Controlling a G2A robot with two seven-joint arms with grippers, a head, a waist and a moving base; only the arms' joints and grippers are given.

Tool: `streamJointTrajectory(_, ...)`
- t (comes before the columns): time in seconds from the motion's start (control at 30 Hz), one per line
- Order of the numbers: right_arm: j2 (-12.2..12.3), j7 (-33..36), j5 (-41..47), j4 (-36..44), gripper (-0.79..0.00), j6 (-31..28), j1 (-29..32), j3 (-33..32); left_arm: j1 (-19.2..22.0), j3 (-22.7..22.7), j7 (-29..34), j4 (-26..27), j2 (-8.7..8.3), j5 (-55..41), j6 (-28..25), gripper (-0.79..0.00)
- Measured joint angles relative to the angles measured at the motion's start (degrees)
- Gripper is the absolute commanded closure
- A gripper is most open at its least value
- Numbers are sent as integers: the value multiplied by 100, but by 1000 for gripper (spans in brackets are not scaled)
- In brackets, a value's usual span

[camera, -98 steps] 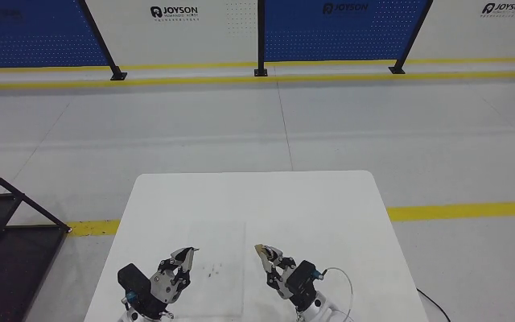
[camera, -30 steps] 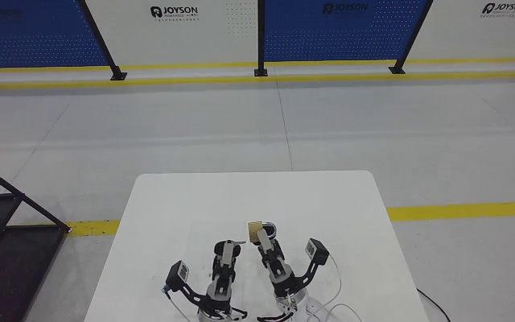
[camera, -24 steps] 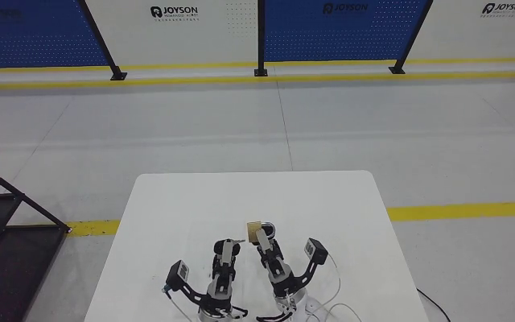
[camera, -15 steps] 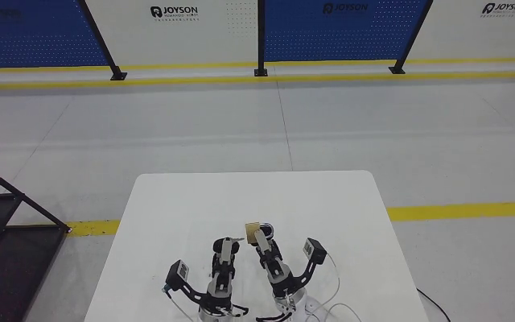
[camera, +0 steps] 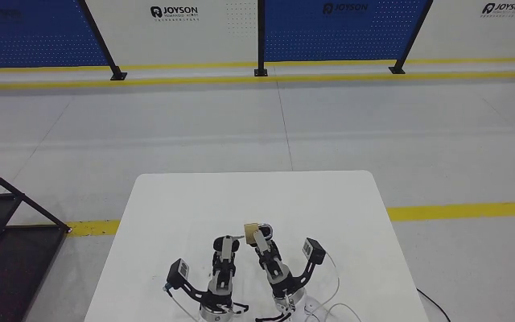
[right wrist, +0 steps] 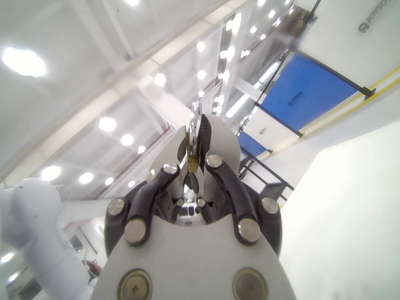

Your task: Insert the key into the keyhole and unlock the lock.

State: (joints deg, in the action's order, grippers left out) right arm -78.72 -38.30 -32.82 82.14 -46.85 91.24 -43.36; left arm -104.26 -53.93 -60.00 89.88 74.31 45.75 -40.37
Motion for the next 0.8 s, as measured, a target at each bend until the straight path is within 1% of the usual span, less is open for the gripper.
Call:
streamJointTrajectory(0.27,4,67,9,-14,0,20,-19,24,5,-32,71,-16,35,-16,57,0)
streamJointTrajectory(0.8,21,88,-27,-1,0,61,-28,51,0,-63,225,-68,88,69,10,0)
